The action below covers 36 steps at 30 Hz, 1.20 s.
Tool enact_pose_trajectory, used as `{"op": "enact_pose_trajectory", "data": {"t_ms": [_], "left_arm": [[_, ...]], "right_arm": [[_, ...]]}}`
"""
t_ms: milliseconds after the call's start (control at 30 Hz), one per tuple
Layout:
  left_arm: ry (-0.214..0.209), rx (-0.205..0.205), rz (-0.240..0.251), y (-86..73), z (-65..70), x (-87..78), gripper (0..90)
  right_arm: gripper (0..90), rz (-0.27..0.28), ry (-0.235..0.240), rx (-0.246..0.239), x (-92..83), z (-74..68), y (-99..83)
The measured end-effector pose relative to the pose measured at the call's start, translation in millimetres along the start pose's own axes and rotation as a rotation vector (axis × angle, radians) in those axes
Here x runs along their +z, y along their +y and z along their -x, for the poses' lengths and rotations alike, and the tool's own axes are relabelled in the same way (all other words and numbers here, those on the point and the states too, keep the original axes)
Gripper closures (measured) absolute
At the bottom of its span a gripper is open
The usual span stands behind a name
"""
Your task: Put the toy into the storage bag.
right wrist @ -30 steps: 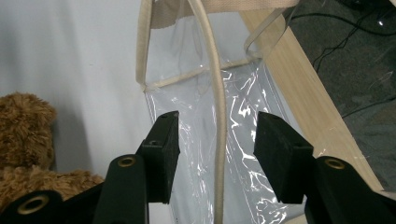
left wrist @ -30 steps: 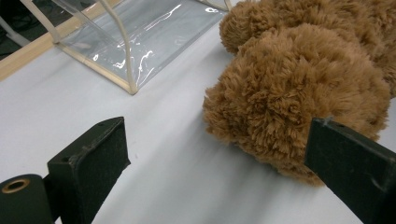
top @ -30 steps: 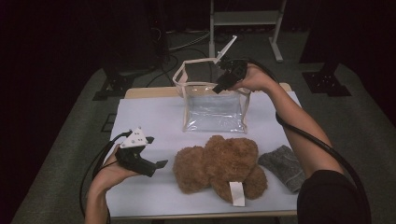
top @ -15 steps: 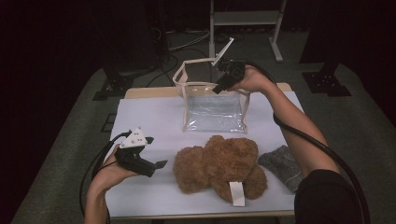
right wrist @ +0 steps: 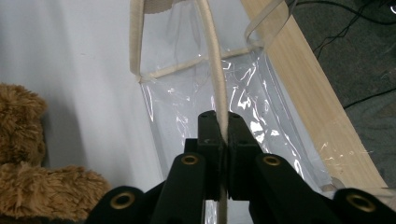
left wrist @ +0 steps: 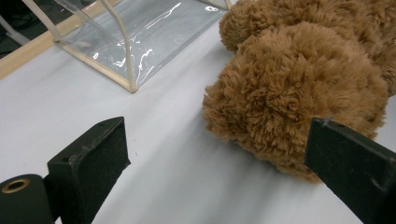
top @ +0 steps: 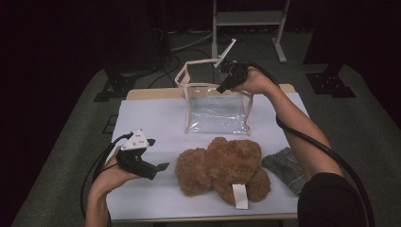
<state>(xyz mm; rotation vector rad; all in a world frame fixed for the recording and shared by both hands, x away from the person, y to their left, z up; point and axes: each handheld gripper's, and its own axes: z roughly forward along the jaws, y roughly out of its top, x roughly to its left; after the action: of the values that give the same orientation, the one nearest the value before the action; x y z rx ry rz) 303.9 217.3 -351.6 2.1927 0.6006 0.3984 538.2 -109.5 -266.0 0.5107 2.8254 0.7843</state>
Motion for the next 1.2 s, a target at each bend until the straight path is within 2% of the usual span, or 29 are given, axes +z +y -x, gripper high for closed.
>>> {"op": "enact_pose_trajectory", "data": {"t_ms": [500,900,1200], "left_arm": [[-0.005,-0.007,0.002,-0.3,0.7,1.3,5.4],[-0.007,-0.004,-0.011,-1.5,-0.3,2.0,5.4],[-0.013,-0.008,-0.016,-1.3,1.4,4.4,5.4]], "right_arm": [[87.1,-0.001,0.025,-0.005,-3.0,-6.1,-1.5],[87.4,-0.007,0.052,-0.035,-8.9,-19.4,-5.9],[87.4,-0.013,0.066,-0.047,-17.0,-31.5,-18.2]]}}
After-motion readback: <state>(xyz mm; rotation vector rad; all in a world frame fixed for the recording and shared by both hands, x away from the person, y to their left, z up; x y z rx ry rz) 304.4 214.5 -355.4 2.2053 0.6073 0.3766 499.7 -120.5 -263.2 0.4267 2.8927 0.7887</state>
